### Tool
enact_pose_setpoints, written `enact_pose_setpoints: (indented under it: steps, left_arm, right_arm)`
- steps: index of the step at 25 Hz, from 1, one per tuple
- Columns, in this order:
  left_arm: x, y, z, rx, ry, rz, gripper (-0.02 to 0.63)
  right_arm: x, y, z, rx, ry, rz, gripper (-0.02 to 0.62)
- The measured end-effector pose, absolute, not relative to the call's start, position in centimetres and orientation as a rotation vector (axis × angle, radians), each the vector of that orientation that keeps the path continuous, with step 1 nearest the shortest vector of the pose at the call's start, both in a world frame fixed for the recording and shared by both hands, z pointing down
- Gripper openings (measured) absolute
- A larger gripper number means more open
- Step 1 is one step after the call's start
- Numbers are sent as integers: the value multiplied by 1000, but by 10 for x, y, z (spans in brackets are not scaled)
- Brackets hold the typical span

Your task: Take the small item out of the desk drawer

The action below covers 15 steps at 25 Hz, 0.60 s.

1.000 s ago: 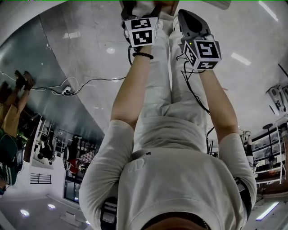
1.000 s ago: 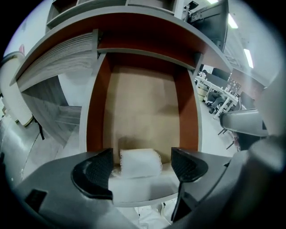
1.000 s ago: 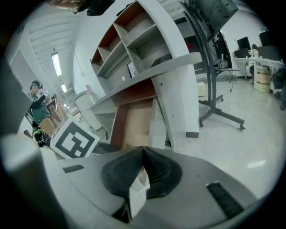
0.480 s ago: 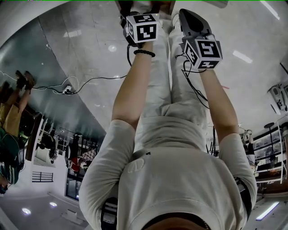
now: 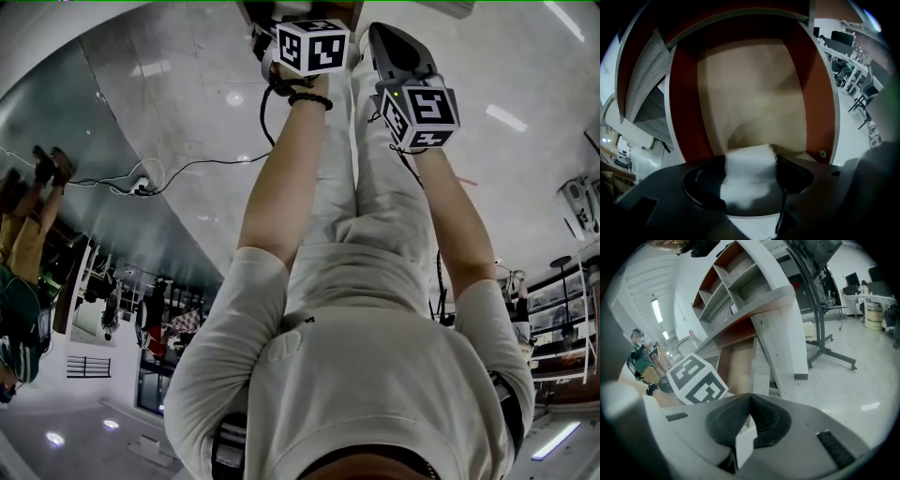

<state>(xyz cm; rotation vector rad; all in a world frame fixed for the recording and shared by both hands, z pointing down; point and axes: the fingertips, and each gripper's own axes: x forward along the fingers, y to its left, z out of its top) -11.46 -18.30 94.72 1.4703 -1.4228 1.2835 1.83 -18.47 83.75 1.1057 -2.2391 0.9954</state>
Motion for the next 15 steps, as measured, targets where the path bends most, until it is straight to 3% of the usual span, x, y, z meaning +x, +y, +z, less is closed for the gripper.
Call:
enact_pose_setpoints:
  steps: [2, 15]
  left_arm:
    - [-117, -183, 946, 1482, -1441, 1318, 287]
    - [-110, -184, 935, 1551, -1445, 1249, 268]
  right_arm:
    - [18, -186, 838, 1105, -2242, 997, 0]
    - [24, -190, 831, 1113, -2251, 988, 0]
